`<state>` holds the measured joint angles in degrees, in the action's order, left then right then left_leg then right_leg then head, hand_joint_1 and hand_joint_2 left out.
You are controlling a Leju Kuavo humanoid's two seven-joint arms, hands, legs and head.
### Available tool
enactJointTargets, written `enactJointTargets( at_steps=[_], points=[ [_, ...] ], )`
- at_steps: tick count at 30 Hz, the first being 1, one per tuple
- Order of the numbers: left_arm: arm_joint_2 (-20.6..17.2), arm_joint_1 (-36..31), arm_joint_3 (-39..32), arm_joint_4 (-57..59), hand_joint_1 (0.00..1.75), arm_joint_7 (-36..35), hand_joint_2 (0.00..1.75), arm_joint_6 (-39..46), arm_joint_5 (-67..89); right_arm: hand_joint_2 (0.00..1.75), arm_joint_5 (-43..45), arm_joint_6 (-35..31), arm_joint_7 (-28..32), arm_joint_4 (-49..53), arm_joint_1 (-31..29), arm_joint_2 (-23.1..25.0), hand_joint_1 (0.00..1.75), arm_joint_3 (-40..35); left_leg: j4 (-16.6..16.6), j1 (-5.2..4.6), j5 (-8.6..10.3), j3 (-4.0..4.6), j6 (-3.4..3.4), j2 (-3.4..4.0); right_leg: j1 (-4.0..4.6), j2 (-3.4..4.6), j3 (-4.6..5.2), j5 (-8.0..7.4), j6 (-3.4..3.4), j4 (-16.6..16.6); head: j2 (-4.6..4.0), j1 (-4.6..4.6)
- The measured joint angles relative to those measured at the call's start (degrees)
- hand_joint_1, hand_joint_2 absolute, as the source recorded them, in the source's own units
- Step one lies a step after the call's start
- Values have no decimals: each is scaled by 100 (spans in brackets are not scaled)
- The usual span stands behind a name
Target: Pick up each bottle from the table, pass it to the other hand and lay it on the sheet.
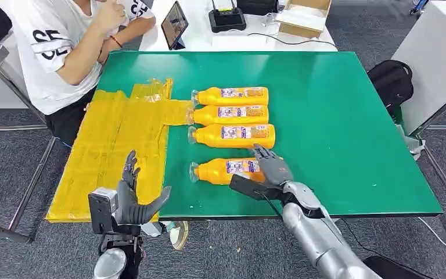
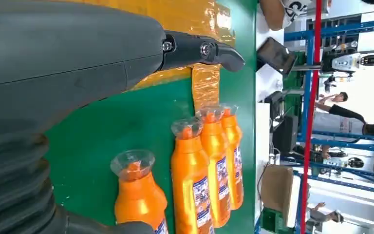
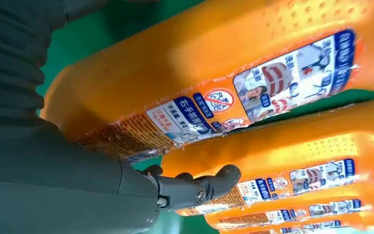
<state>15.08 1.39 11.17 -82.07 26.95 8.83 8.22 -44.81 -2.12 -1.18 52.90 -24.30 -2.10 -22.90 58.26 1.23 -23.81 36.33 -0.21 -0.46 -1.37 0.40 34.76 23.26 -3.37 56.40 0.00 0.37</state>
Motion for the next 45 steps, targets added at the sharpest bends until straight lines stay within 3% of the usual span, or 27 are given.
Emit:
enactJointTargets(
  at_steps=[8,9,10,12,13,14,17,21,24,40,45],
  points=[
    [2,-58,-2,103,0,-46,175,-37,-35,175,35,122,-61,-344,-240,-46,0,-149,0,0,0,-20,0,1,0,1,-19,0,0,-2,0,0],
    [0,-68,-2,125,0,-57,175,-46,-44,175,90,182,-61,-398,-279,-57,10,-169,0,0,-1,-25,0,1,0,1,-24,0,0,-2,0,2],
    [2,-77,-2,153,0,-63,175,-50,-50,175,147,254,-46,-451,-325,-70,35,-188,0,0,-1,-30,0,1,0,1,-28,0,0,-2,0,0],
    [0,-96,-2,206,0,-83,175,-59,-68,175,282,420,37,-551,-422,-90,108,-212,0,0,-2,-41,0,4,0,2,-38,0,0,-3,0,2],
    [0,-119,-2,249,0,-101,175,-59,-112,175,346,494,66,-606,-466,-112,108,-230,0,0,-2,-48,0,5,0,2,-46,0,1,-4,0,2],
    [0,-150,-2,301,0,-116,175,-59,-137,175,404,546,87,-662,-505,-131,133,-258,0,0,-3,-56,0,4,0,2,-52,1,1,-5,0,2],
    [0,-193,2,389,0,-125,175,-72,-188,175,516,595,122,-754,-580,-177,157,-348,0,0,-4,-74,1,4,0,2,-67,2,1,-7,0,2],
    [0,-233,4,477,0,-131,175,-81,-238,175,636,605,144,-829,-640,-232,155,-426,0,0,-2,-81,1,-1,0,0,-78,2,0,-7,0,0],
    [0,-251,9,523,0,-142,175,-92,-278,175,741,605,153,-833,-646,-262,169,-466,0,0,-3,-84,1,1,0,1,-81,1,0,-7,0,2],
    [0,-286,-50,614,0,-120,175,44,-525,175,866,393,199,-802,-542,-291,175,-547,0,0,-5,-92,1,3,1,2,-85,3,0,-9,0,2],
    [0,-265,-59,612,0,-79,175,81,-546,175,1271,-250,773,-491,-205,-228,175,-405,0,0,-5,-83,1,-3,1,0,-87,2,0,-5,0,2]
  ],
)
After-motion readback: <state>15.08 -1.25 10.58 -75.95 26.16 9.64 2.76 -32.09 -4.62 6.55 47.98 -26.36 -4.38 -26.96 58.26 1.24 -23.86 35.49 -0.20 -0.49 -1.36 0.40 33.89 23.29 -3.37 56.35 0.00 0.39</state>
